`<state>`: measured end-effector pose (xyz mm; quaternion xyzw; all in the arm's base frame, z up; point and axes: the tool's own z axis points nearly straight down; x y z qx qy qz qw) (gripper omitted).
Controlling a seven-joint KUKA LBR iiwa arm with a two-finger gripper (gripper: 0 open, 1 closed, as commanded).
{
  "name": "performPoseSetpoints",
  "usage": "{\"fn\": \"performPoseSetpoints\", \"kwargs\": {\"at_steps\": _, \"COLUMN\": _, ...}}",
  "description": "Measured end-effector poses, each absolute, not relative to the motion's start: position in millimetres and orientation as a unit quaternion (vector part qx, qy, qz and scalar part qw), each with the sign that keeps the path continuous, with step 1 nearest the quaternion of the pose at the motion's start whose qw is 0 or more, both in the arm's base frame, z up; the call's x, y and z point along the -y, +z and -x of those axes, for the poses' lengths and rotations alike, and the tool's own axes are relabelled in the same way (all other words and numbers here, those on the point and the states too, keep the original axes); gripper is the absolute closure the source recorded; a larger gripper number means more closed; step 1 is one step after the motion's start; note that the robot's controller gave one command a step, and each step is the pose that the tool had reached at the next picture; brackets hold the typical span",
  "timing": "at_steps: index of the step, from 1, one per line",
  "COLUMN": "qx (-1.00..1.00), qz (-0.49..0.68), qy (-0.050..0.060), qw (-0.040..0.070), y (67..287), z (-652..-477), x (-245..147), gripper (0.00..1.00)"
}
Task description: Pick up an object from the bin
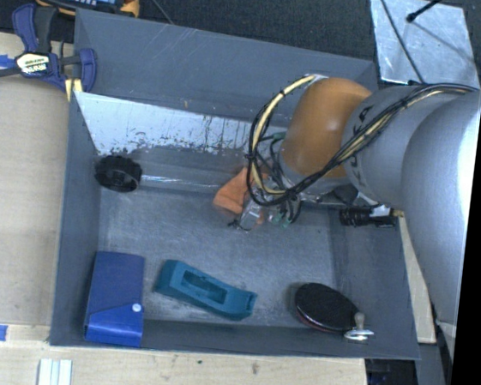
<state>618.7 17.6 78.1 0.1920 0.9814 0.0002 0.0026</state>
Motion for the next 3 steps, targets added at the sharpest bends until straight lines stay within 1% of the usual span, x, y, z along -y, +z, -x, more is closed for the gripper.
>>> {"fn": "performPoseSetpoints", "kwargs": {"at_steps": 1, "qx": -0.999, "qz": -0.048, "qy": 0.001, "qw": 0.003, "y": 71.2, "z": -602.3, "x": 1.5, "gripper": 1.0}}
{"fn": "performPoseSetpoints", "kwargs": {"at_steps": 2, "qx": -0.999, "qz": -0.048, "qy": 0.001, "qw": 0.004, "y": 72.0, "z": -602.5, "x": 1.2, "gripper": 1.0}}
{"fn": "performPoseSetpoints", "kwargs": {"at_steps": 3, "qx": -0.999, "qz": -0.04, "qy": 0.0, "qw": 0.002, "y": 86.0, "z": -608.7, "x": -12.6, "gripper": 1.0}}
